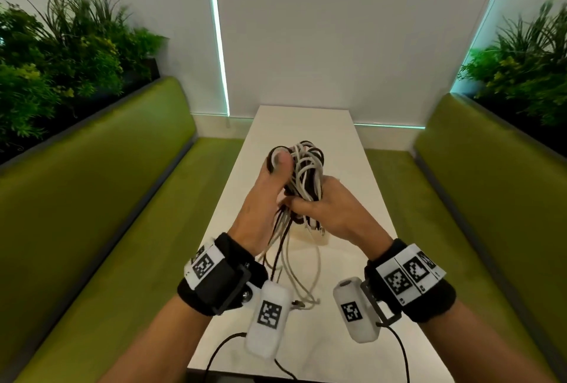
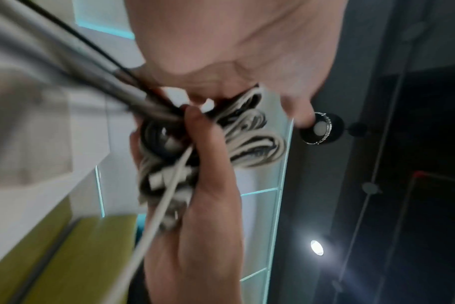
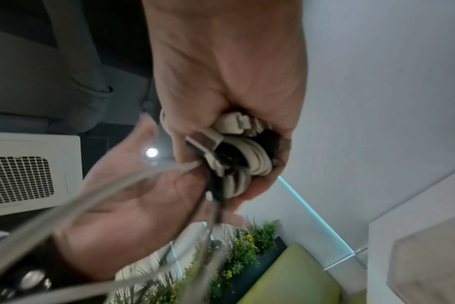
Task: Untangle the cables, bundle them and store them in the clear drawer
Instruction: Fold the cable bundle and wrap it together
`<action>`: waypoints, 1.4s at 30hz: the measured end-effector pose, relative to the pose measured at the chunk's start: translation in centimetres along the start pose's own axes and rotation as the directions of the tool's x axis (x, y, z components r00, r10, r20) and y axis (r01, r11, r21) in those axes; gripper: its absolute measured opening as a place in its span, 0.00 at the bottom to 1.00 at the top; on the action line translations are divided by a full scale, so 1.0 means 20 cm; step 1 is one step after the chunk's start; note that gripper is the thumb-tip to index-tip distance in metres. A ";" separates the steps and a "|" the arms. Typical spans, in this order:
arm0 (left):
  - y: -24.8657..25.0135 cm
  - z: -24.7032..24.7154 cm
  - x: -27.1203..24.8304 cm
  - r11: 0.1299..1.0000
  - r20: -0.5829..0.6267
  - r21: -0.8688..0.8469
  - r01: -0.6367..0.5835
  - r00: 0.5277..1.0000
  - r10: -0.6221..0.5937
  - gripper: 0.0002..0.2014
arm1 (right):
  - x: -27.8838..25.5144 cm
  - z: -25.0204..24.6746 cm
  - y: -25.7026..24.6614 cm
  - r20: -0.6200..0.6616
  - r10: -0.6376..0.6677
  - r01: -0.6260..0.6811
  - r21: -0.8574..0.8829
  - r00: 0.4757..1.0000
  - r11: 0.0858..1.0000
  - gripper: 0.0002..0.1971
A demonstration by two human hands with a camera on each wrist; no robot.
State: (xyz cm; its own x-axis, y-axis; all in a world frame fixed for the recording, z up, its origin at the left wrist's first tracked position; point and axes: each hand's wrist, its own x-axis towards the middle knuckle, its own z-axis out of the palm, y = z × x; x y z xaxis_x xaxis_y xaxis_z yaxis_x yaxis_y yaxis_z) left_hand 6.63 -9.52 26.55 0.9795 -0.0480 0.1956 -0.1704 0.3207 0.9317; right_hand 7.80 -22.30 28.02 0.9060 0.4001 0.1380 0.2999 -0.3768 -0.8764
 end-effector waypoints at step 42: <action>-0.32 -0.15 -0.11 0.942 0.235 0.277 0.188 0.938 -0.256 0.14 | 0.04 -0.07 0.14 -0.321 0.072 0.064 0.394 0.944 0.917 0.07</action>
State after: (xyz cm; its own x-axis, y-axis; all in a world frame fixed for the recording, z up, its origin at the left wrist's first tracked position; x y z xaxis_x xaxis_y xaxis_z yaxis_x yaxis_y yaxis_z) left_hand 5.99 -8.55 19.24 0.9368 -0.3496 0.0167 -0.0063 0.0310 0.9995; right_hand 9.85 -24.12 26.37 0.9730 0.0829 0.2156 0.2156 0.0090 -0.9764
